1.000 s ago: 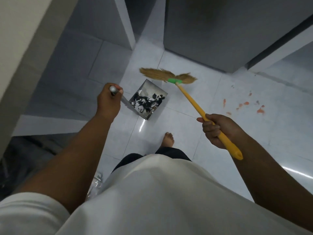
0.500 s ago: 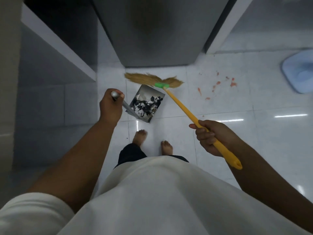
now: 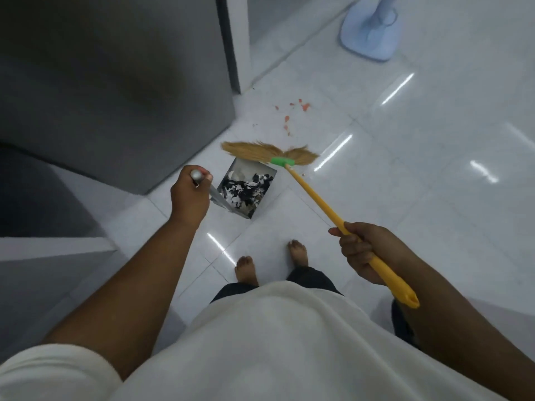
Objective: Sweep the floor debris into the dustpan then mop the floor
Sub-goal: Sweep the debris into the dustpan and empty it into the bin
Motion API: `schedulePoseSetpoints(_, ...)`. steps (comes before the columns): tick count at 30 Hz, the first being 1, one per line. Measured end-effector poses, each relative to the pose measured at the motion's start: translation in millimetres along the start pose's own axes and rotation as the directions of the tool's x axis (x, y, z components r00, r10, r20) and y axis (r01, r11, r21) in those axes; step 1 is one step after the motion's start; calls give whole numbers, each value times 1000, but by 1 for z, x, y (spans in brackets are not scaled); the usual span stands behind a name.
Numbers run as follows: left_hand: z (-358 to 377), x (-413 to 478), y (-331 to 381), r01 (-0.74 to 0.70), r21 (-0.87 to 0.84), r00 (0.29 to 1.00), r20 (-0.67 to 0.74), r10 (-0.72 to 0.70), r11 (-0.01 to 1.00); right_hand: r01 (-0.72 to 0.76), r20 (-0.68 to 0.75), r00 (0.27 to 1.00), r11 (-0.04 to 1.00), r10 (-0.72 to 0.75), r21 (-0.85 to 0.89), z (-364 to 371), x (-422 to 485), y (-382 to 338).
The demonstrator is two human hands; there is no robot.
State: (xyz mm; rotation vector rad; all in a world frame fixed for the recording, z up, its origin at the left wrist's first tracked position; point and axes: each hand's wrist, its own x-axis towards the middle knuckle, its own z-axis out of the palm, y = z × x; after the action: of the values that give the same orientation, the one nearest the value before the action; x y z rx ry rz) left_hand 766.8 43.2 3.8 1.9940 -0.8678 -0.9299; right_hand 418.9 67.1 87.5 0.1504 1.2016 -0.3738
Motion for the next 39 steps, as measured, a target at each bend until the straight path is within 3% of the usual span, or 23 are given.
schedulePoseSetpoints(12,127,2,82,-242,106,914,357,191,964,199,-76,980,879,-185,432,-108,-47,38)
schedulePoseSetpoints(23,260,-58,139,-420,62,721,628,291,905,338,-183,939,675,-291,656,-179,-88,84)
schedulePoseSetpoints(29,314,-77,167,-520,29,557,769,314,854,384,-247,913,486,-323,785,-171,-88,104)
schedulePoseSetpoints(39,384,-112,209,-658,-140,128,948,292,740,510,-461,826,80,-324,857,-112,-82,139)
